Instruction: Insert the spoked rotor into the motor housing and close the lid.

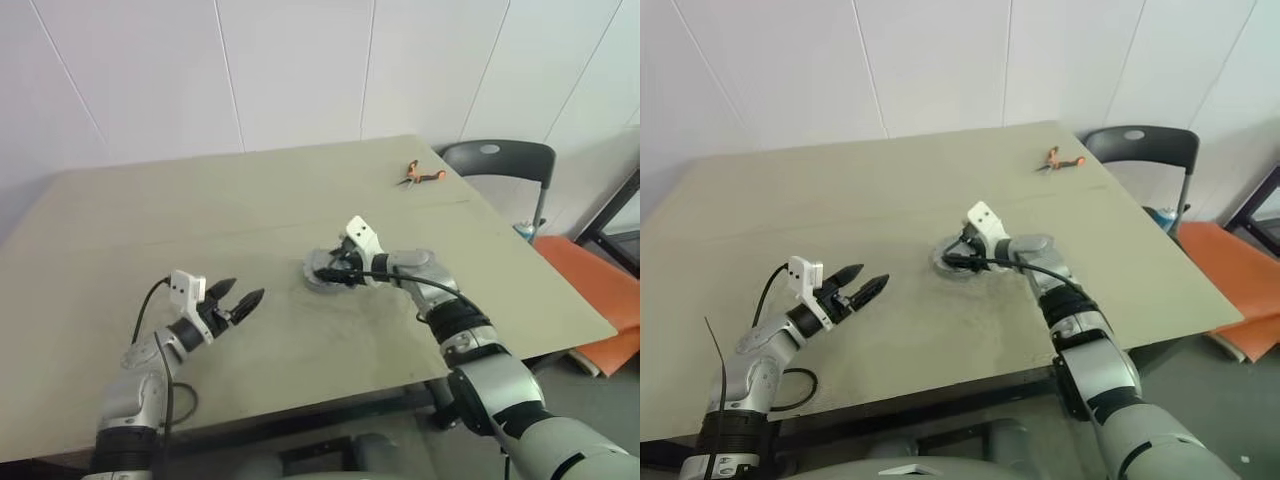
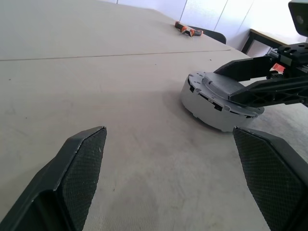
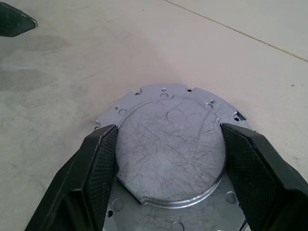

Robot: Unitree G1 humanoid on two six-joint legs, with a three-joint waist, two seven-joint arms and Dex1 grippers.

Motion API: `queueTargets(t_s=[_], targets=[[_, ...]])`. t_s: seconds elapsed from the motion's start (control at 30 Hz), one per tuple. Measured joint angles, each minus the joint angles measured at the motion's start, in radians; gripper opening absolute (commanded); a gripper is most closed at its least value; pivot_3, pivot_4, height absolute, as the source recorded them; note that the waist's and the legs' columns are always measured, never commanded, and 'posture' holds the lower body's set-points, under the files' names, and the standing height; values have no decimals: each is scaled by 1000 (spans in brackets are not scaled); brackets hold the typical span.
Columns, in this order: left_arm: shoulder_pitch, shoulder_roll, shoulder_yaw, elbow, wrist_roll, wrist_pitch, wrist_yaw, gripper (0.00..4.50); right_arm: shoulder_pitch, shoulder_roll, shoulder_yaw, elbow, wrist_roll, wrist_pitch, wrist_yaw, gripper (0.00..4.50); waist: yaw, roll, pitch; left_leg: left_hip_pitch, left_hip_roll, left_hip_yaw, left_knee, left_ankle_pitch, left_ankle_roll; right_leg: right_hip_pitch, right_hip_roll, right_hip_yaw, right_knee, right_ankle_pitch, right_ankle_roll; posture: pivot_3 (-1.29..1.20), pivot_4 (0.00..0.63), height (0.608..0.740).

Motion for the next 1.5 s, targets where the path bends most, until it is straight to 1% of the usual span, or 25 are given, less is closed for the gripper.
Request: queueTargets(t_s=[0.33,0.53,0.7,0.87,1.03,1.5], targets=[[0,-4,-1,-2,0,0,6,4500,-7,15,-7,44,-1,-49,-58,3026,-1,0,0,2,1,0,-1,0,0,1,1,0,0,-3,-2,0,0,740],[0,-8,-8,-3,1,0,7,4500,-29,30,-27,123,0,-123,-90,3026,-2,1,0,2,1,0,5,0,0,3,1,0,2,-2,-2,0,0,740],[0,-8,-11,-3,1,-1,7,4500,-42,35,-30,157,0,-145,-95,3026,-2,1,1,2,1,0,5,0,0,3,1,0,3,-2,-2,0,0,740],[0,-8,-12,-2,1,-1,6,4500,-61,37,-32,173,0,-119,-103,3026,-2,1,1,2,1,0,5,0,0,3,1,0,3,-2,-3,0,0,740],[1,-7,-17,-2,1,-1,5,4500,-73,45,-88,178,44,-46,-114,3026,-1,2,1,2,1,0,6,1,0,2,1,0,3,-2,-3,0,0,740],[3,-6,-21,-2,2,-1,-3,4500,-82,46,-77,174,37,-23,-131,3026,-1,2,1,1,1,0,5,0,0,2,0,0,1,-2,-3,0,0,740]])
